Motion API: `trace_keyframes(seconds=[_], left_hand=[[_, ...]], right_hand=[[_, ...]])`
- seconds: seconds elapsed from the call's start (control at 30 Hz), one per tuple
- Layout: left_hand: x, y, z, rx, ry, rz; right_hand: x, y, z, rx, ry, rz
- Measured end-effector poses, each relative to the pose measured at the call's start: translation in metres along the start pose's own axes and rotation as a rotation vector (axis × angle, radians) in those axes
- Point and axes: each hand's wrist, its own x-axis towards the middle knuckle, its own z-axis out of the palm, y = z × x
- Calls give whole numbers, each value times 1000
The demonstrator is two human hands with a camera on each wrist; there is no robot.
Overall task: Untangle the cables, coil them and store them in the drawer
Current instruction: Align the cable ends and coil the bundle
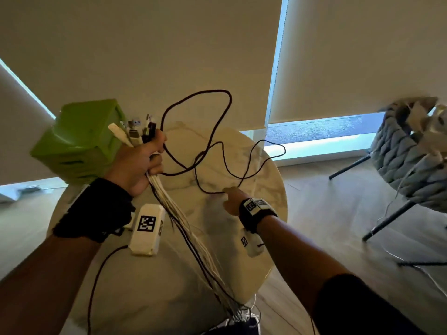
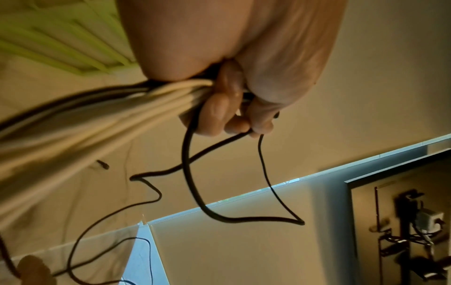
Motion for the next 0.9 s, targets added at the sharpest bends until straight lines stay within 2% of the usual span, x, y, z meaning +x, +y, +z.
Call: trace_keyframes(seconds=[0.1,0.2,0.3,0.37,0.5,0.57,0.77,0.9], left_hand=[[-2,-2,-10,0,81,-21],[-3,-3,-20,10,125,-33],[1,-5,-26,19,91,-49],[4,-7,-23,52,44,-65],[14,-12,-2,107,-67,-86],[18,-16,14,125,-116,-89],[20,-29,73,157,-252,-60],[12,-35,106,216,-295,-26]], right_hand=[[27,-22,15,75,10,-4],[45,-27,27,-25,25,29],[48,-7,39,-107,80,66],[43,13,39,-75,146,147],[11,66,5,239,301,407],[-16,91,-13,304,363,491],[-81,139,-32,390,485,578],[-101,170,-26,569,449,580]])
